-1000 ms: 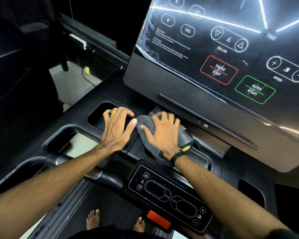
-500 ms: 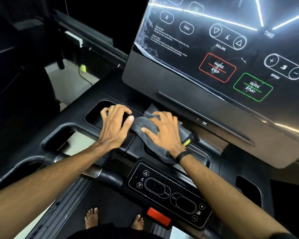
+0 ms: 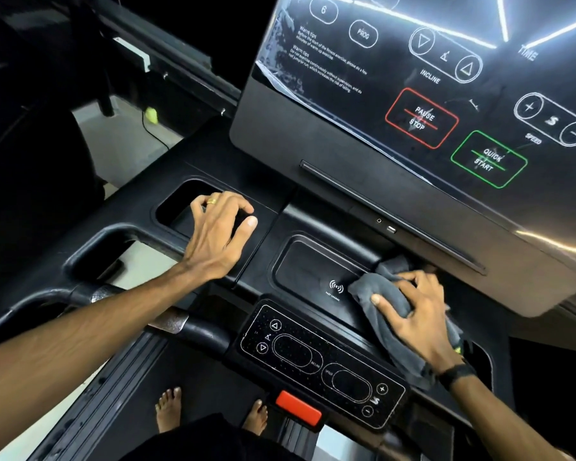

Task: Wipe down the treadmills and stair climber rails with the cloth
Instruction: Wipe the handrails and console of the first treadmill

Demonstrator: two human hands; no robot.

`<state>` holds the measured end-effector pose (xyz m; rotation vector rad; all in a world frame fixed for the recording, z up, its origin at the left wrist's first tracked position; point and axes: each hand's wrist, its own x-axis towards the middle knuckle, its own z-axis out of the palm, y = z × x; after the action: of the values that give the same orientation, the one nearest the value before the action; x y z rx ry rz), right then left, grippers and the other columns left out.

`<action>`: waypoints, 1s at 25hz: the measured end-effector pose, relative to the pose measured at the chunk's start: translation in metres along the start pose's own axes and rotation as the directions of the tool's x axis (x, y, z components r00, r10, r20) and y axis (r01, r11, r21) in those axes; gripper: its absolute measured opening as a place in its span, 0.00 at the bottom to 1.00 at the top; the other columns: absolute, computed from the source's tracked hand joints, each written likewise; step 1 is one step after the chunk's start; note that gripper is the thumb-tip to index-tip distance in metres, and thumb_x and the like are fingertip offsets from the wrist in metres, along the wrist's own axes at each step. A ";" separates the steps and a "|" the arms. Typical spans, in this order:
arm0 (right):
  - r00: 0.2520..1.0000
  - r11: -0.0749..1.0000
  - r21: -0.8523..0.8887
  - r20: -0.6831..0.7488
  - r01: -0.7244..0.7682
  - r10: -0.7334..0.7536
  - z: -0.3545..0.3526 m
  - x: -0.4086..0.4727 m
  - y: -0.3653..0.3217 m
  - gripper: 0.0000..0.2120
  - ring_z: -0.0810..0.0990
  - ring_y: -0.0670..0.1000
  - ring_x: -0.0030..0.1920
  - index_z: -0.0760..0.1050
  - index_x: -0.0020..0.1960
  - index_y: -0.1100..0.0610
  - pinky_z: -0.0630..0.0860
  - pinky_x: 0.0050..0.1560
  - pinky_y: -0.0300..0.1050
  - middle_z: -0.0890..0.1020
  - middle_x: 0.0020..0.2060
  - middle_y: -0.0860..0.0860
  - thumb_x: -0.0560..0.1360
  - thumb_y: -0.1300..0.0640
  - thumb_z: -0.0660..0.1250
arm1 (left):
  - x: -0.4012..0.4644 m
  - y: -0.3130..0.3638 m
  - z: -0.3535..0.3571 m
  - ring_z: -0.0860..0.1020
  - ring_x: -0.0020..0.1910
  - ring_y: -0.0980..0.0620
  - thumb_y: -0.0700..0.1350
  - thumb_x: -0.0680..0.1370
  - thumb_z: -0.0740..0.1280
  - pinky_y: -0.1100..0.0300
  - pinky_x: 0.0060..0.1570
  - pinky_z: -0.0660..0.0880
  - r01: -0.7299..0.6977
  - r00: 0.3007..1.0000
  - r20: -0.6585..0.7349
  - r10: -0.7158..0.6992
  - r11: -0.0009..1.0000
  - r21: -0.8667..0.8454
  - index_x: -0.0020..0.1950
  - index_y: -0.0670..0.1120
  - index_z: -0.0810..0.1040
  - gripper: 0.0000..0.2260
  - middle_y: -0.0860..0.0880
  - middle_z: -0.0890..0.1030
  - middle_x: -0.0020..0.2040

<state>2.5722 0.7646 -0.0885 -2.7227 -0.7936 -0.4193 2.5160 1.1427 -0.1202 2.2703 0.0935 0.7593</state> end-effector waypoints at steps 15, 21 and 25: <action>0.808 0.824 0.211 0.180 0.526 -0.561 0.061 0.060 -0.111 0.22 0.71 0.51 0.52 0.72 0.55 0.50 0.67 0.48 0.52 0.75 0.55 0.49 0.77 0.32 0.58 | 0.001 0.005 0.000 0.74 0.53 0.50 0.51 0.80 0.53 0.60 0.62 0.54 0.065 0.993 -0.102 -0.062 0.997 0.032 0.51 0.45 0.77 0.16 0.50 0.79 0.51; 0.950 0.962 0.015 0.154 0.274 -0.273 0.084 0.111 -0.178 0.31 0.69 0.53 0.50 0.76 0.52 0.50 0.65 0.50 0.52 0.75 0.51 0.49 0.70 0.25 0.56 | 0.006 0.003 -0.003 0.74 0.51 0.48 0.51 0.81 0.51 0.52 0.58 0.59 0.206 0.961 -0.183 -0.208 0.978 -0.027 0.49 0.43 0.77 0.18 0.48 0.78 0.49; 0.981 0.984 -0.052 0.094 0.173 -0.168 0.080 0.117 -0.162 0.27 0.71 0.54 0.52 0.76 0.54 0.49 0.66 0.50 0.53 0.76 0.52 0.50 0.72 0.28 0.60 | 0.000 0.006 -0.002 0.75 0.53 0.47 0.50 0.81 0.52 0.54 0.59 0.57 0.052 0.995 -0.092 -0.044 0.995 0.090 0.50 0.43 0.77 0.17 0.48 0.79 0.50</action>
<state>2.5927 0.9787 -0.0921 -2.7552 -1.0601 -0.3638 2.5137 1.1394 -0.1150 2.3120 0.2295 0.8479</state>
